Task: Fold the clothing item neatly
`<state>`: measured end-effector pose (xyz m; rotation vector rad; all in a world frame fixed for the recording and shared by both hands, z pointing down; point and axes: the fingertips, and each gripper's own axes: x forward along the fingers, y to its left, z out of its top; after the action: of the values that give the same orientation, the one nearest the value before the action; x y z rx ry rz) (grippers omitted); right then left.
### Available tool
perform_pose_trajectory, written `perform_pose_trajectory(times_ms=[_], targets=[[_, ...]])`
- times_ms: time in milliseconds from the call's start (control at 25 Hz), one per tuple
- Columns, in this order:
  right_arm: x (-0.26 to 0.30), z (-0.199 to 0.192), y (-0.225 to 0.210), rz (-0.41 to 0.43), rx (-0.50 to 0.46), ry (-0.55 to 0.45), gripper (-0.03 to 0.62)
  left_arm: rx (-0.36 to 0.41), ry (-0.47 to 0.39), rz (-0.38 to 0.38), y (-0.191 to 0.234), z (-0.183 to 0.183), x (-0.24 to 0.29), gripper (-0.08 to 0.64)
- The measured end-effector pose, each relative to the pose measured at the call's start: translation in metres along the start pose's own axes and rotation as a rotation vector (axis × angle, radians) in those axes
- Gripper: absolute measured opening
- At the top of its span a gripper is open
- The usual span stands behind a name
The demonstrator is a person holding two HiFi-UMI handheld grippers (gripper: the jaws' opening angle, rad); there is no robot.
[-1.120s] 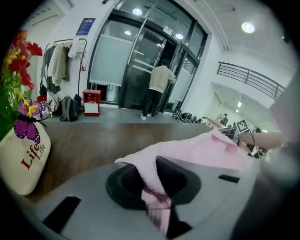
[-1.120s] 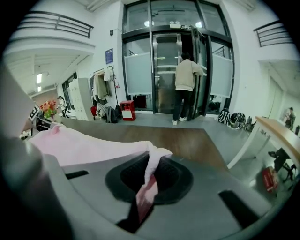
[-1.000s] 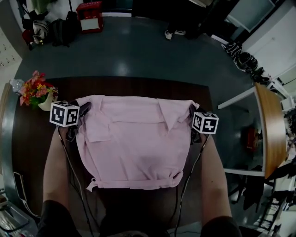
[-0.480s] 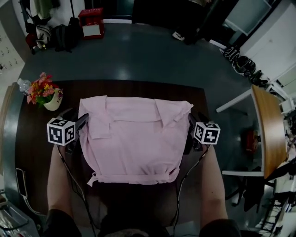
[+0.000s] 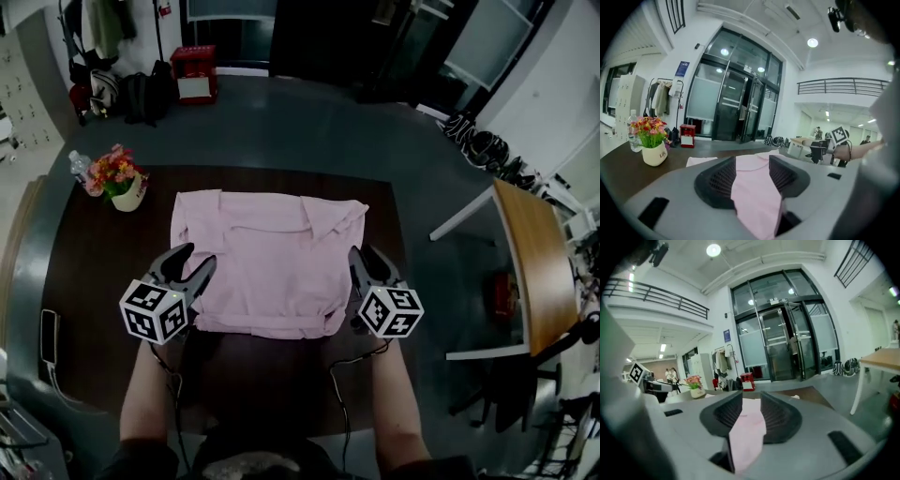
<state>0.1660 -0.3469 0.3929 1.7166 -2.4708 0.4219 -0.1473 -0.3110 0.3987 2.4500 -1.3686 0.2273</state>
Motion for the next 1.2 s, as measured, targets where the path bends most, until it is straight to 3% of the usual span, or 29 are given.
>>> perform_pose_trajectory(times_ms=[120,200,280,480,760,960,1200], targets=[[-0.050,0.005,0.042,0.063,0.042,-0.056,0.100,-0.007,-0.064,-0.001,-0.051,0.002,-0.033,0.144],[-0.084,0.006,0.066,0.089,0.063,-0.087,0.053,0.013,-0.095,0.022,-0.080,0.001,-0.058,0.088],[-0.117,0.003,0.090,0.137,0.074,-0.101,-0.002,0.061,-0.113,0.053,-0.108,-0.001,-0.082,0.080],[-0.191,-0.012,0.149,0.288,0.102,-0.141,-0.003,0.162,-0.184,0.084,-0.177,-0.006,-0.142,0.011],[-0.270,-0.014,0.192,0.354,0.100,-0.223,-0.008,0.179,-0.213,0.068,-0.244,-0.024,-0.213,0.011],[-0.299,-0.013,0.210,0.355,0.044,-0.241,-0.008,0.162,-0.231,0.066,-0.259,-0.031,-0.231,0.011],[-0.326,-0.040,0.252,0.346,0.015,-0.215,-0.008,0.148,-0.223,0.025,-0.268,-0.054,-0.272,0.011]])
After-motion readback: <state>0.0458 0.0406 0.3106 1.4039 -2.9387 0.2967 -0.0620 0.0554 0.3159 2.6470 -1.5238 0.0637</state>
